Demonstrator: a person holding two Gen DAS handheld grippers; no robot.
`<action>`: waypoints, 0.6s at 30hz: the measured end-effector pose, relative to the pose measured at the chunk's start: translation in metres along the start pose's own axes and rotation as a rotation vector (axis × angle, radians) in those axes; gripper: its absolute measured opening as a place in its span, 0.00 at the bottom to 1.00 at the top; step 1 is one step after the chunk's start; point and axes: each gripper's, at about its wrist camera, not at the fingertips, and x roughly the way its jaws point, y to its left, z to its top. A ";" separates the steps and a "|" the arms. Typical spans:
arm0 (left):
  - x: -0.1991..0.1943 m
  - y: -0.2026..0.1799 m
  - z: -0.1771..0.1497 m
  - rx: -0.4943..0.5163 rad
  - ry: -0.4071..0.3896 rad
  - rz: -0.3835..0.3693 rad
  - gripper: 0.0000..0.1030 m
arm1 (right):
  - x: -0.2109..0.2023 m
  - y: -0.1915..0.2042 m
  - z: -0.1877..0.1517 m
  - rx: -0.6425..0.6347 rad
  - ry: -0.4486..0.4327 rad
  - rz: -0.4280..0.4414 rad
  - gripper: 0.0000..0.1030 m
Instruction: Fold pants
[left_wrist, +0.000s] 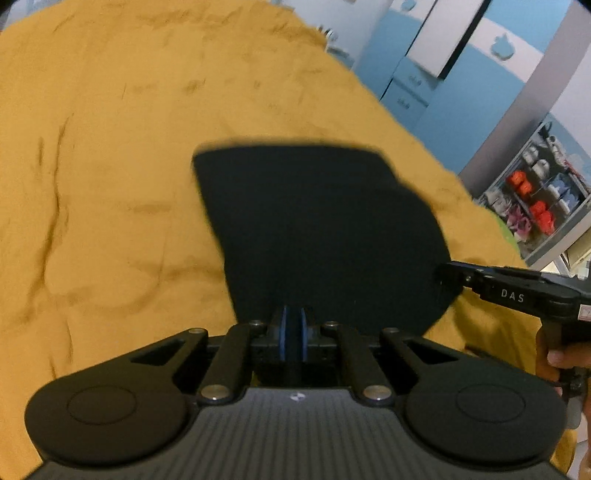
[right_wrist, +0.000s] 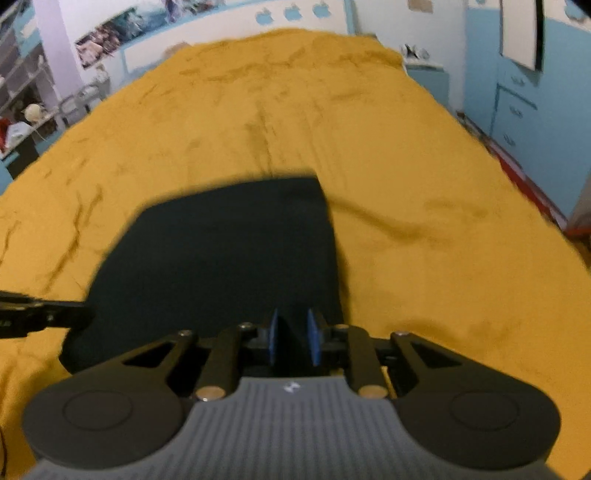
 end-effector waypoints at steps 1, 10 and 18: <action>0.002 0.002 -0.007 -0.013 0.014 0.000 0.07 | -0.001 -0.002 -0.010 0.014 0.008 0.006 0.13; -0.003 0.007 -0.037 -0.045 0.078 0.015 0.07 | -0.024 -0.006 -0.052 0.077 0.031 0.022 0.13; -0.045 0.019 -0.026 -0.131 -0.027 -0.056 0.29 | -0.071 -0.031 -0.042 0.206 0.008 0.117 0.43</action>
